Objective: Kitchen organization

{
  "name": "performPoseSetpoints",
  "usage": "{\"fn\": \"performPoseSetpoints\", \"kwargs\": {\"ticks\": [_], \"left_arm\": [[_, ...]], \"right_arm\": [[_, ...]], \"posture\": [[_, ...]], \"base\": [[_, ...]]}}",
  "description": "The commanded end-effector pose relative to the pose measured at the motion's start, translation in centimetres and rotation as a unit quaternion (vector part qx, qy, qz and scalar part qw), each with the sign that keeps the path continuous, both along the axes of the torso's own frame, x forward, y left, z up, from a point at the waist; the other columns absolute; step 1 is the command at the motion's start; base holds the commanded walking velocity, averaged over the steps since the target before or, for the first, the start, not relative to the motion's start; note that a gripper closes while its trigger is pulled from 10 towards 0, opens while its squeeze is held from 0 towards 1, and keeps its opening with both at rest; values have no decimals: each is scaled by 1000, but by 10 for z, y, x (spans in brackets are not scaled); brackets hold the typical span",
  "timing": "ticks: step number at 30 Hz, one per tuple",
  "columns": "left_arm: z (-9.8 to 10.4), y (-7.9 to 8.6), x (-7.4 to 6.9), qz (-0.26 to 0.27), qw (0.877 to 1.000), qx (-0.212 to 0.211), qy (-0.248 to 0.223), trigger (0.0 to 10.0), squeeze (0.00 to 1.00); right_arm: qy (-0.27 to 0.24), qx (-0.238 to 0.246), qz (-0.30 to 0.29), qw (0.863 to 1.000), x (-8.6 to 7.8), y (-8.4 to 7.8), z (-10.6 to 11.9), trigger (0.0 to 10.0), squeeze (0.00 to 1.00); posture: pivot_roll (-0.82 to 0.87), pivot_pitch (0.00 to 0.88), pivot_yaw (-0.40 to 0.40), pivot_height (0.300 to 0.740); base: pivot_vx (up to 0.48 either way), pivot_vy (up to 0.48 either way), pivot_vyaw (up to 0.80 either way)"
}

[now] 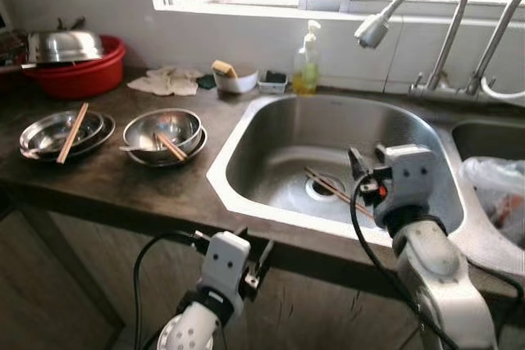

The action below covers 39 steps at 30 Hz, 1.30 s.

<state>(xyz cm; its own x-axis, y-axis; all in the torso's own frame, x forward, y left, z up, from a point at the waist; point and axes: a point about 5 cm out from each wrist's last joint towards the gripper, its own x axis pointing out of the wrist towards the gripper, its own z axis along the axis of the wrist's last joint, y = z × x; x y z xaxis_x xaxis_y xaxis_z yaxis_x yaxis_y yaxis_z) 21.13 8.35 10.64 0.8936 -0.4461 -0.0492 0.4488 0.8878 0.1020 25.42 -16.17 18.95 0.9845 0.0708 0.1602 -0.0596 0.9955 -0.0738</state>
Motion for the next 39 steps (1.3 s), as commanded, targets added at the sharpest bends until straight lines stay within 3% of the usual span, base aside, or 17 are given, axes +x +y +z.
{"fn": "performPoseSetpoints", "kwargs": {"ticks": [1,7,12,24,39], "left_arm": [[0,1,0,2,1000,3,-2,10000,0],[2,2,-1,4,1000,-2,-6,10000,0],[2,2,-3,2,1000,-2,-8,10000,0],[1,1,-3,1,1000,0,-8,10000,0],[2,1,-4,-1,1000,2,-9,10000,0]], "right_arm": [[-30,13,10,999,-12,5,7,10000,0],[-17,28,6,999,-30,6,-4,10000,0],[-6,35,7,999,-35,10,-12,10000,0],[-7,46,10,999,-30,17,-14,10000,0],[-2,54,11,998,-30,20,-16,10000,0]], "posture": [[5,0,-1,740],[1,0,4,740],[0,0,2,740],[12,0,1,740],[17,0,-3,740]], "base": [[0,0,0],[0,0,0],[0,0,0],[0,0,0],[-276,0,0]]}}
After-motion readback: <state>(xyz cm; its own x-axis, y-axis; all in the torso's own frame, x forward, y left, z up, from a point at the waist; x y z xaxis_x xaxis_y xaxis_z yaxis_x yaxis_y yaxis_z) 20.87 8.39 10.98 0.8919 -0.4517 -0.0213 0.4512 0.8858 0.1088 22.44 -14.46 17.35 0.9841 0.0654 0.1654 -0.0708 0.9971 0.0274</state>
